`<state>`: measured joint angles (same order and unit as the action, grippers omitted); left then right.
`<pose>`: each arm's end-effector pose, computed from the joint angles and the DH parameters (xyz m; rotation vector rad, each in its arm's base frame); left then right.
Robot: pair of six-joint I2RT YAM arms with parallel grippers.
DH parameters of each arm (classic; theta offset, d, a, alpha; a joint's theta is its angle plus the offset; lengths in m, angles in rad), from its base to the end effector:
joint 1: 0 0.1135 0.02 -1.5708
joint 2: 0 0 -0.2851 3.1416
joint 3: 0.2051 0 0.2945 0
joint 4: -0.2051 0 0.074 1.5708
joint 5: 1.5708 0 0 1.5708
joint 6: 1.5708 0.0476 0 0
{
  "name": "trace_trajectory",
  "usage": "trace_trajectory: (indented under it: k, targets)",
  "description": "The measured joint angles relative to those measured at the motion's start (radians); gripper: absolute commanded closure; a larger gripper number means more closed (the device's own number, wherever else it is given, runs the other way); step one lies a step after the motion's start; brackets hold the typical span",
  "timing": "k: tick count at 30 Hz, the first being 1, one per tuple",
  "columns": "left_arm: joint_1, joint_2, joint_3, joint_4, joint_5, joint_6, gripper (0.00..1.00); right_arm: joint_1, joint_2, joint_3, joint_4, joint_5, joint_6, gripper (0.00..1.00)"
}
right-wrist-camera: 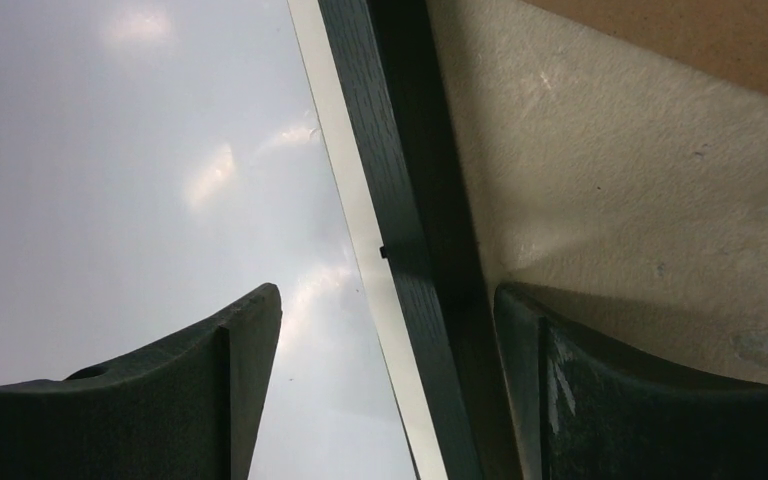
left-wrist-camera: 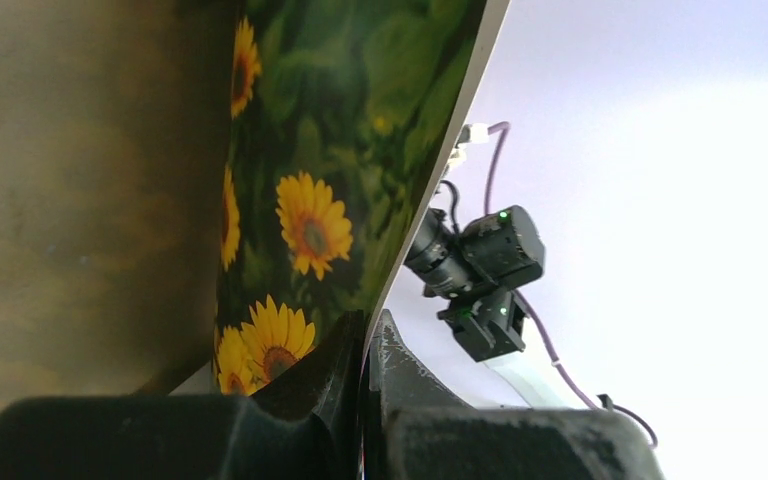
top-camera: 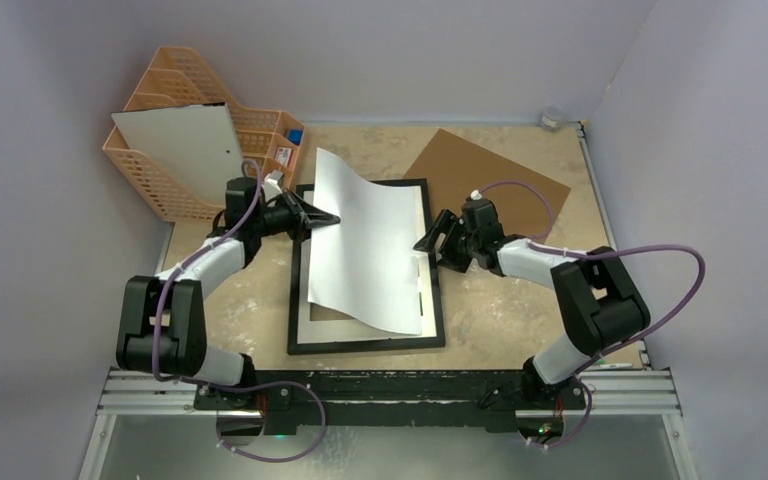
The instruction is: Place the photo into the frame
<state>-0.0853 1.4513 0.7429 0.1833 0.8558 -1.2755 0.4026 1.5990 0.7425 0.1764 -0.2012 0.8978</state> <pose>0.3307 -0.0644 0.2018 -0.7867 2.2380 -1.6453 0.3238 0.1482 0.1441 0.4761 2.3550 0.8863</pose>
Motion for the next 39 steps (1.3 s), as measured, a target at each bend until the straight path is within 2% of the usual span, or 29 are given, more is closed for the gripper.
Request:
trace_trajectory:
  k: [14, 22, 39]
  targets:
    - [-0.041, -0.061, 0.071, 0.155, -0.001, -0.2, 1.0, -0.036, -0.118, -0.015, -0.059, 0.073, 0.002, 0.16]
    - [-0.085, -0.061, 0.096, 0.214, -0.015, -0.226, 1.0, -0.084, -0.179, -0.028, -0.085, 0.114, 0.002, 0.16]
    - [-0.155, -0.027, 0.087, 0.304, -0.05, -0.286, 1.0, -0.122, -0.183, -0.061, -0.123, 0.132, -0.001, 0.16]
